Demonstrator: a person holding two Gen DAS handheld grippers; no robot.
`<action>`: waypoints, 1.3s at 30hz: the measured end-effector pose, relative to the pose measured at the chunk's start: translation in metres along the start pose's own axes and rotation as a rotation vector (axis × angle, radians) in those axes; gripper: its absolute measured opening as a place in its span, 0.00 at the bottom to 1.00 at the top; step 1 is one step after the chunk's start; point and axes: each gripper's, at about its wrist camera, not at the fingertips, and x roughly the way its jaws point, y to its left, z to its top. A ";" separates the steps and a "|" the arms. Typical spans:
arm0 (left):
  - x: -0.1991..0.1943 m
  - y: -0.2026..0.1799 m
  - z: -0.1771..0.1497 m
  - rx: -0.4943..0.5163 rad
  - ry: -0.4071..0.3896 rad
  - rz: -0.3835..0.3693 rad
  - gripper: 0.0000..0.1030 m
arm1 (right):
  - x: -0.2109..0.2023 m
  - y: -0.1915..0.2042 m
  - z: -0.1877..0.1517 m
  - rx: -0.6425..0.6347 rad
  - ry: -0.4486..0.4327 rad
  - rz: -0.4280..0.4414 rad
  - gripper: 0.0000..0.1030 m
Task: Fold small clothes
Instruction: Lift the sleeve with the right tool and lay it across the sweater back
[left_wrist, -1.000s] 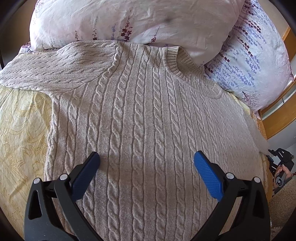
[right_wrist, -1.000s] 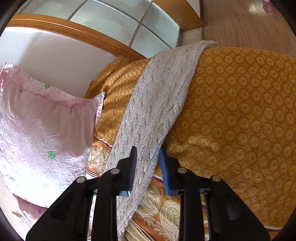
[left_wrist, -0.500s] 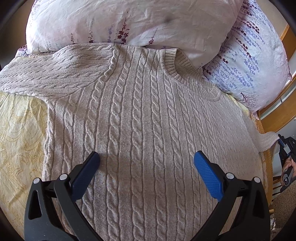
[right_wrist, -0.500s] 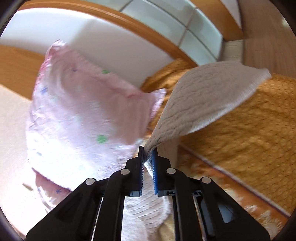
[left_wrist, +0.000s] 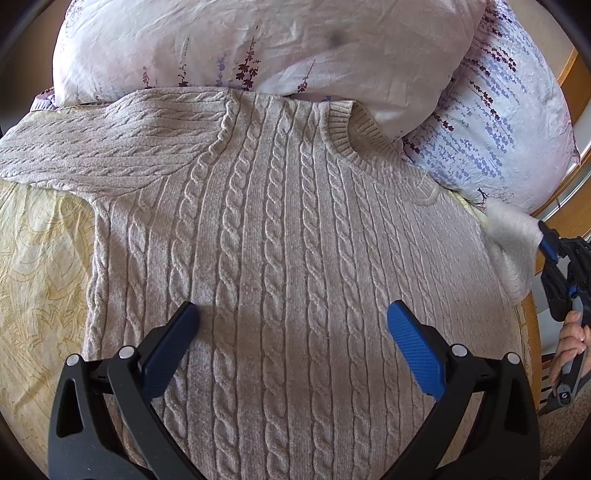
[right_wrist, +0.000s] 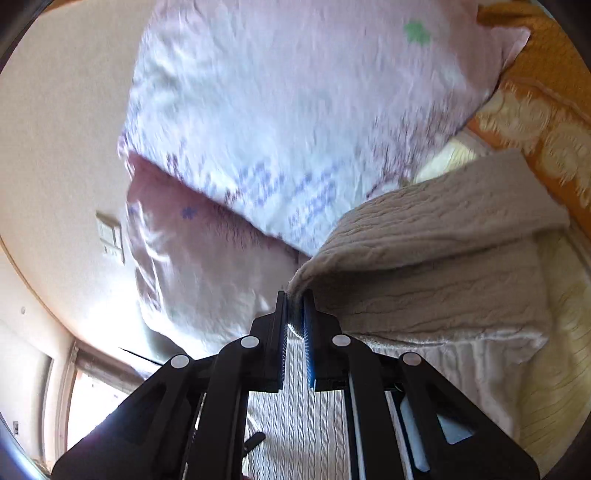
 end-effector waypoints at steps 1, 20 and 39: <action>0.000 0.000 0.000 0.002 0.000 0.001 0.98 | 0.012 -0.002 -0.008 0.002 0.039 -0.016 0.08; 0.004 -0.002 0.000 0.021 -0.007 0.007 0.98 | 0.034 -0.009 -0.027 0.057 0.137 -0.162 0.44; -0.013 0.025 0.008 -0.139 -0.050 -0.068 0.98 | -0.017 -0.023 0.024 0.164 -0.112 -0.098 0.10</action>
